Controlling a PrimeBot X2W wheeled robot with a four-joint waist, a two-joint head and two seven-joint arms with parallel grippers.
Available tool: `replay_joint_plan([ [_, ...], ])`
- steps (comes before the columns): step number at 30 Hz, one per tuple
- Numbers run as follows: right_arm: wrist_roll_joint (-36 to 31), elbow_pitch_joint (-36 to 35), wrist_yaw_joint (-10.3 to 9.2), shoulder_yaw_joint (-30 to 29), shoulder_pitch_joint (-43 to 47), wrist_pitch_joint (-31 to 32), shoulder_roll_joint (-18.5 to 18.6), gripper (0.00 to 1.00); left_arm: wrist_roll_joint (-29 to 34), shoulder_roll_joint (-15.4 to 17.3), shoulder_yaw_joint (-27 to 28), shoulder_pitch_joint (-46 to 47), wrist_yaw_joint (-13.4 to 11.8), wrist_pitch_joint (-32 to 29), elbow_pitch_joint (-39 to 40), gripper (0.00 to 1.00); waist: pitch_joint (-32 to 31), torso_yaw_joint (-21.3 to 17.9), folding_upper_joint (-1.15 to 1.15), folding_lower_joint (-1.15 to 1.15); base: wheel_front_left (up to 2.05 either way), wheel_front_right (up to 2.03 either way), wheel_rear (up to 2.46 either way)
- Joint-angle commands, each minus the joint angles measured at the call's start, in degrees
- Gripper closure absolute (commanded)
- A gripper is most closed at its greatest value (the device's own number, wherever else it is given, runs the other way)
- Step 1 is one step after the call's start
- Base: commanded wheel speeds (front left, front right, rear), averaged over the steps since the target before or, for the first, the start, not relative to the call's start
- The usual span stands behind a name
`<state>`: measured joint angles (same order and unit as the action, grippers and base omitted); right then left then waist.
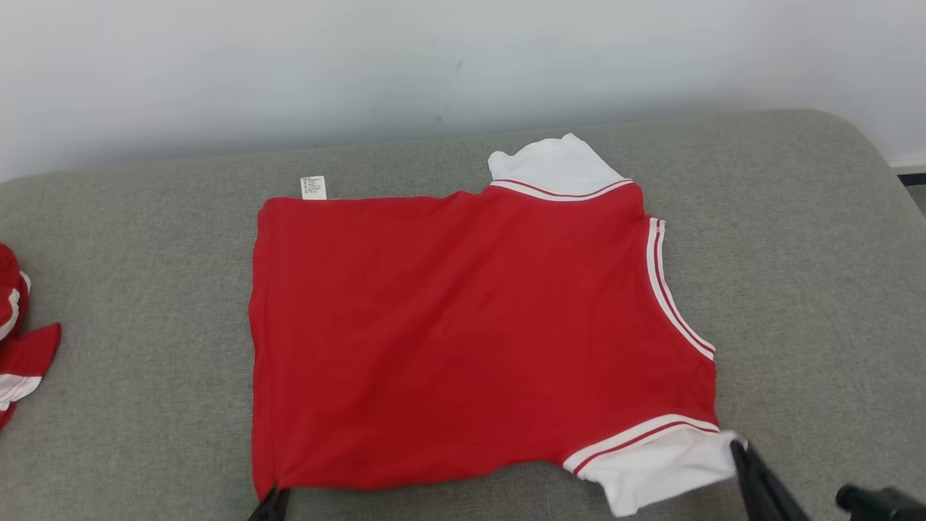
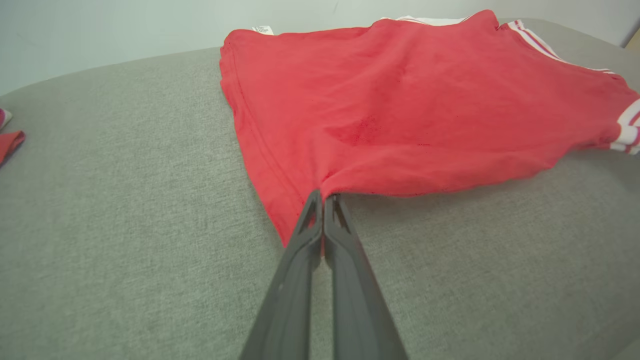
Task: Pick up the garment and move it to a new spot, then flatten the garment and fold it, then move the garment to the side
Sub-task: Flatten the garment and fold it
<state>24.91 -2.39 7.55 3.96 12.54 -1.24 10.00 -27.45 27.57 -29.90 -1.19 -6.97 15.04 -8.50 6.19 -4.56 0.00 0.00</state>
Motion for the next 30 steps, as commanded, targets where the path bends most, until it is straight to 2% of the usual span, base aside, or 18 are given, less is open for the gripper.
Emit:
replay_joint_plan([
  [1, 0.14, -0.19, -0.14, -0.7, -2.3, 0.28, 1.08, 1.0, 1.15, 0.57, -0.33, 1.92, 0.5, 0.1, -0.18, 1.0, 0.06, 0.53, 0.0, 0.0, 0.0, 0.0, 0.0],
  [6, 1.79, 1.6, -0.14, -2.01, -9.23, 1.04, 3.7, 1.0, 2.46, 1.68, -1.05, 6.16, 2.06, -1.15, -0.98, 1.0, 0.5, 1.85, 0.0, 0.0, 0.0, 0.0, 0.0],
  [13, 2.01, 7.26, -0.14, 1.18, -19.34, 1.19, 6.63, 1.0, 3.88, 2.64, -2.25, 11.83, 4.58, -3.26, -2.57, 1.0, 2.61, 2.51, 0.0, 0.0, 0.0, 0.0, 0.0],
  [22, 1.21, 22.57, -0.14, 7.81, -35.55, -2.11, 8.47, 1.0, 5.1, 1.84, -3.83, 21.07, 8.95, -4.49, -9.17, 1.0, 5.9, 2.44, 0.0, 0.0, 0.0, 0.0, 0.0],
  [30, 1.97, 36.93, -0.14, 13.23, -46.33, -6.92, 8.11, 1.0, 5.55, 0.74, -4.99, 26.41, 10.98, -3.52, -16.04, 1.0, 6.72, 2.42, 0.0, 0.0, 0.0, 0.0, 0.0],
])
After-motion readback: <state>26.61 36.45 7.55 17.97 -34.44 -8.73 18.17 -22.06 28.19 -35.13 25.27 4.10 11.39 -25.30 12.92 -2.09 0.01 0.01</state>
